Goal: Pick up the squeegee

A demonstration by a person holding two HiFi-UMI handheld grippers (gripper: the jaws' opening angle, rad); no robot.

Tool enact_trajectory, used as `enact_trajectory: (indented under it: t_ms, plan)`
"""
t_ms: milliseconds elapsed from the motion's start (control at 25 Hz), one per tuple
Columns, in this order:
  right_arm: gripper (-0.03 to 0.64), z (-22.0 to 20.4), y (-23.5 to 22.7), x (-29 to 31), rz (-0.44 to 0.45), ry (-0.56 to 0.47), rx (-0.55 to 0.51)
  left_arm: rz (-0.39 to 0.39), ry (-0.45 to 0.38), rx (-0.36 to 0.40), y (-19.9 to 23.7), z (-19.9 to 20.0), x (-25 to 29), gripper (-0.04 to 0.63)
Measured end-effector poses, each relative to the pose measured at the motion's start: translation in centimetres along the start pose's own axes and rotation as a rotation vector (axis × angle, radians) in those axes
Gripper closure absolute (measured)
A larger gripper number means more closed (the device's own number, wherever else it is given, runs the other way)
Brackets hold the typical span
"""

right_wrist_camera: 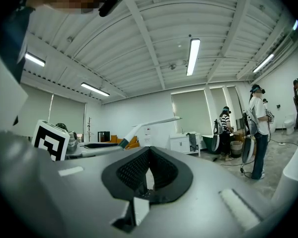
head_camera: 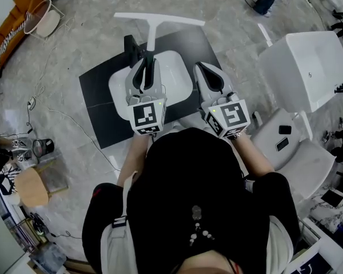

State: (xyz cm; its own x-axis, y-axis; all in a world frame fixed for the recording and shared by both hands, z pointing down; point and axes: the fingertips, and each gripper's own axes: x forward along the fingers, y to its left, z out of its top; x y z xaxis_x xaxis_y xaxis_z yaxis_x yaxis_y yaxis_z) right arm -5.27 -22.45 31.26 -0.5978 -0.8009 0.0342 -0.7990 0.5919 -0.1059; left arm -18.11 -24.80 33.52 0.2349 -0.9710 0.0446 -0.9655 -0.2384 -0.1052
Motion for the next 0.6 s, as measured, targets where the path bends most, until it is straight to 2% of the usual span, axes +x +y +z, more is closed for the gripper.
enact_trajectory:
  t_ms: [600]
  plan:
    - [0.615, 1.2, 1.9, 0.7, 0.075, -0.029, -0.016, 0.068, -0.070, 0.007, 1.6, 2.3, -1.3, 0.489]
